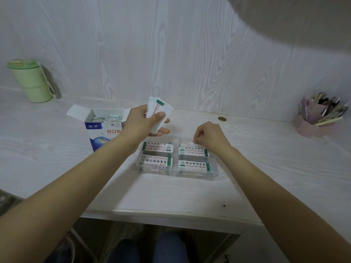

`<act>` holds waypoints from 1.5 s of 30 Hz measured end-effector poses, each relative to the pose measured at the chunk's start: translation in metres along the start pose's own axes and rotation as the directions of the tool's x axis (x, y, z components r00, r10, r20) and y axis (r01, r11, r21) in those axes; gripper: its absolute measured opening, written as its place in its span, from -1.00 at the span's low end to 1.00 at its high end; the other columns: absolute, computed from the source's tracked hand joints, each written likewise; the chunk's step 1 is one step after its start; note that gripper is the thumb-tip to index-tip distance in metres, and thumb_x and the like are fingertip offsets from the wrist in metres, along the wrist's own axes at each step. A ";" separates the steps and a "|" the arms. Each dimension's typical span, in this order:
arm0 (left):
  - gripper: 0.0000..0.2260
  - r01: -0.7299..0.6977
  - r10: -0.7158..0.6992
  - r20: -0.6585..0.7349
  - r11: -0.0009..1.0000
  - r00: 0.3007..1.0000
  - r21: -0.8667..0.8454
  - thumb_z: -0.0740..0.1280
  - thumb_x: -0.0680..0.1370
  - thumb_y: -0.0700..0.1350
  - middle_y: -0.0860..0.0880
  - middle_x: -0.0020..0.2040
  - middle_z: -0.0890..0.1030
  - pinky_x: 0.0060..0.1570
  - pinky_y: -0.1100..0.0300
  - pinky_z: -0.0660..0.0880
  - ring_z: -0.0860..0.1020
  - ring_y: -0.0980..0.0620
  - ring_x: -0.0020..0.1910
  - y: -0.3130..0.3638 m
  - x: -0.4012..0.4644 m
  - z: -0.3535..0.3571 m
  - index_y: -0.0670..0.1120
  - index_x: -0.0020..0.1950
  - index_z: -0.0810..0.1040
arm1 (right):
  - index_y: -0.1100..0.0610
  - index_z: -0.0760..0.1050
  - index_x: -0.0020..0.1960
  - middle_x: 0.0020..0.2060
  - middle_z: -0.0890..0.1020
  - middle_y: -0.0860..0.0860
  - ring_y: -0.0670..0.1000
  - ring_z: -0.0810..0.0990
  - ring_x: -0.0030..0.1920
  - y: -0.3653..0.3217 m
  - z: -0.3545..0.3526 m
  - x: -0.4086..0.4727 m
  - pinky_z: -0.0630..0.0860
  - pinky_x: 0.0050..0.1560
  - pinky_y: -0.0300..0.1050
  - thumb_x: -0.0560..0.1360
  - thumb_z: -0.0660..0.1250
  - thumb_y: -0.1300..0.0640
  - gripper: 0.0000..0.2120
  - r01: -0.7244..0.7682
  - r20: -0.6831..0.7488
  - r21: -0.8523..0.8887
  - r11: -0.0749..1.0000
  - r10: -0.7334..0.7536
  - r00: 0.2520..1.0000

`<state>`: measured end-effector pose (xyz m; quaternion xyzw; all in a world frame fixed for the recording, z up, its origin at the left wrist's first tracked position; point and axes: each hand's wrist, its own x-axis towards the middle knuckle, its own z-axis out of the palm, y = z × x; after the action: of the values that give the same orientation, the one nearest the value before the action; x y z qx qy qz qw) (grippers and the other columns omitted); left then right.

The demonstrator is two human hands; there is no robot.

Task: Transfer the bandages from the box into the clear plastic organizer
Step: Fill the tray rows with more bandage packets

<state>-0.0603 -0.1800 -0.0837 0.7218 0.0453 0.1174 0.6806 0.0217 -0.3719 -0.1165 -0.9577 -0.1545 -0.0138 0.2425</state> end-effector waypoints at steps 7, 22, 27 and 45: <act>-0.79 0.000 0.000 0.004 1.000 1.000 -0.008 0.30 0.58 -0.18 -0.08 -0.13 0.66 -0.24 0.16 0.62 0.66 -0.01 -0.34 0.001 -0.002 0.001 -0.16 0.20 0.48 | 0.10 0.58 -0.25 -0.22 0.65 0.00 0.04 0.60 -0.13 -0.004 -0.003 -0.001 0.39 -0.27 -0.18 0.37 0.40 0.31 -0.87 0.009 0.034 -0.204 0.979 -0.003 0.999; -0.83 -0.022 0.021 0.012 1.000 1.000 0.009 0.29 0.58 -0.18 -0.08 -0.13 0.66 -0.29 0.19 0.61 0.66 -0.01 -0.35 -0.001 -0.005 -0.005 -0.15 0.16 0.48 | 0.01 0.67 -0.05 -0.16 0.60 -0.05 0.00 0.52 -0.16 -0.011 -0.009 0.005 0.38 -0.24 -0.14 0.48 0.37 0.17 -0.87 0.078 0.163 -0.374 0.924 -0.017 0.986; -0.82 -0.012 0.011 0.042 1.000 0.999 0.025 0.30 0.57 -0.18 -0.09 -0.12 0.67 -0.33 0.23 0.60 0.66 0.00 -0.36 0.001 -0.008 -0.006 -0.15 0.17 0.49 | 0.06 0.66 0.00 -0.11 0.63 -0.04 -0.01 0.55 -0.09 -0.006 -0.011 0.005 0.38 -0.23 -0.15 0.50 0.38 0.06 -0.86 0.023 0.149 -0.215 0.976 0.010 0.989; -0.82 -0.028 0.021 0.075 0.995 0.997 0.093 0.34 0.53 -0.05 -0.03 -0.19 0.63 -0.56 0.36 0.39 0.61 0.10 -0.46 0.004 -0.033 0.017 -0.09 0.08 0.56 | 0.27 0.58 -0.12 -0.34 0.65 0.05 -0.11 0.63 -0.33 -0.017 -0.030 -0.060 0.54 -0.24 -0.35 0.49 0.35 0.34 -0.96 -0.055 0.051 0.919 0.390 0.020 0.998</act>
<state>-0.0885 -0.2042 -0.0845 0.7572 0.0169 0.0967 0.6458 -0.0395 -0.3888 -0.0882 -0.6681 -0.1189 0.0945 0.7284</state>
